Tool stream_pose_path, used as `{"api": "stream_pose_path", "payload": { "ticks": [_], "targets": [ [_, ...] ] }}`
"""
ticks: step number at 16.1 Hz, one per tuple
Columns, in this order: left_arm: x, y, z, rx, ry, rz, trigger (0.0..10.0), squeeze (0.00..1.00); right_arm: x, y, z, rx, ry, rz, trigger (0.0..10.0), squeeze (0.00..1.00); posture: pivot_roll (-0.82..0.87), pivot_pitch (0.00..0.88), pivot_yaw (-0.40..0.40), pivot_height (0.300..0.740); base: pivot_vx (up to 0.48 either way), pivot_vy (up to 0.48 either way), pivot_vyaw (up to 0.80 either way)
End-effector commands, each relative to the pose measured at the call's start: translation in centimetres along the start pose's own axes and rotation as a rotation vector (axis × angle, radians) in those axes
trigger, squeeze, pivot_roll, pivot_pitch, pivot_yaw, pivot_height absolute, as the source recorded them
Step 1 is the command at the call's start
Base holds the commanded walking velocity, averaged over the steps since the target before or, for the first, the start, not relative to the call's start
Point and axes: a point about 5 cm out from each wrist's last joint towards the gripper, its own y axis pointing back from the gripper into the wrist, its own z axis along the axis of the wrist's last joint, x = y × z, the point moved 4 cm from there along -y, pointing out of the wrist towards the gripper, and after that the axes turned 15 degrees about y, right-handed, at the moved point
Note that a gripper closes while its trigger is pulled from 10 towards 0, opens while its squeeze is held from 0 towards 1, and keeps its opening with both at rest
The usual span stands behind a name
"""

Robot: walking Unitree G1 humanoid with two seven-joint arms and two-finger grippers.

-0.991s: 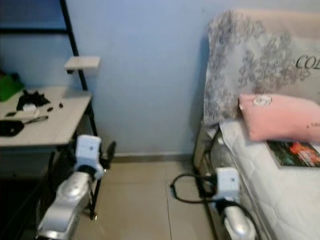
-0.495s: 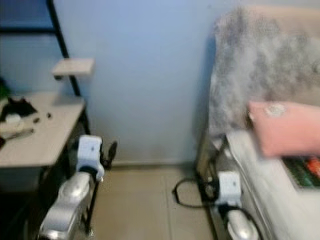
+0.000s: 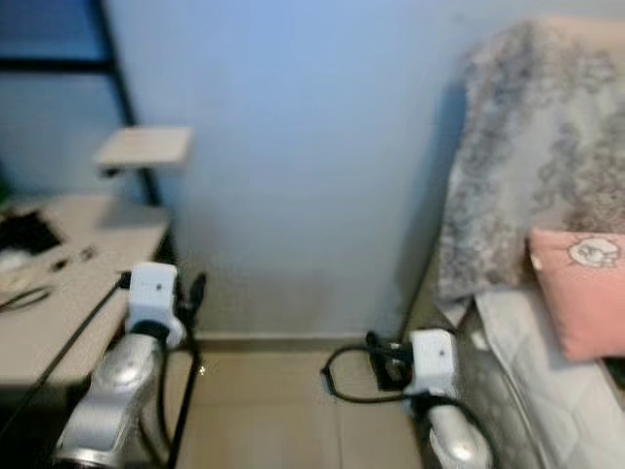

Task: Clean up the room

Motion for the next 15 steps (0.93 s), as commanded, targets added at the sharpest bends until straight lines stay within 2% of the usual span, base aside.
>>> {"api": "stream_pose_path", "payload": {
  "ticks": [1,3,4,5,6,7,8,10,15],
  "targets": [
    [0.5,-0.2,0.5,-0.016,-0.017,0.004,10.0,0.0,0.0,-0.4,0.7,-0.021,-0.002,-0.004,10.0,0.0,0.11,0.0,-0.001,0.74,0.48,0.0,0.0],
    [0.9,0.2,0.1,-0.01,-0.004,0.014,10.0,0.0,-0.1,0.5,0.6,-0.025,0.002,-0.014,10.0,0.0,0.11,0.0,-0.005,0.74,0.24,0.0,0.0],
    [0.7,1.3,-0.7,0.019,-0.004,-0.008,10.0,0.0,-0.2,1.4,0.6,-0.033,0.006,-0.016,10.0,0.0,0.11,0.0,-0.014,0.74,0.0,0.0,0.0],
    [-0.1,3.1,-1.5,0.041,-0.024,-0.089,10.0,0.0,0.0,2.5,0.9,-0.048,0.01,-0.009,10.0,0.0,0.1,0.0,-0.014,0.74,0.0,0.0,0.0],
    [-1.1,5.1,-1.3,0.025,0.04,-0.169,10.0,0.0,-0.1,4.5,0.9,-0.059,0.026,0.0,10.0,0.0,0.1,0.0,-0.024,0.74,0.0,0.0,0.0],
    [-1.4,5.5,-0.9,0.012,0.071,-0.186,10.0,0.0,-0.1,5.1,0.8,-0.06,0.035,0.002,10.0,0.0,0.1,0.0,-0.024,0.74,0.0,0.0,0.0],
    [-1.5,5.5,-0.5,0.002,0.094,-0.177,10.0,0.0,-0.1,5.7,0.7,-0.054,0.038,0.001,10.0,0.0,0.1,0.0,-0.027,0.74,0.0,0.0,0.0],
    [-1.9,4.4,-0.5,0.014,0.122,-0.153,10.0,0.0,-0.7,5.7,0.2,-0.024,0.035,-0.034,10.0,0.0,0.09,0.0,-0.031,0.74,0.0,0.0,0.0],
    [-2.0,4.5,-0.6,0.021,0.114,-0.156,10.0,0.0,-0.9,5.6,0.2,-0.02,0.036,-0.039,10.0,0.0,0.09,0.0,-0.031,0.74,0.0,0.0,0.0]
  ]
}}
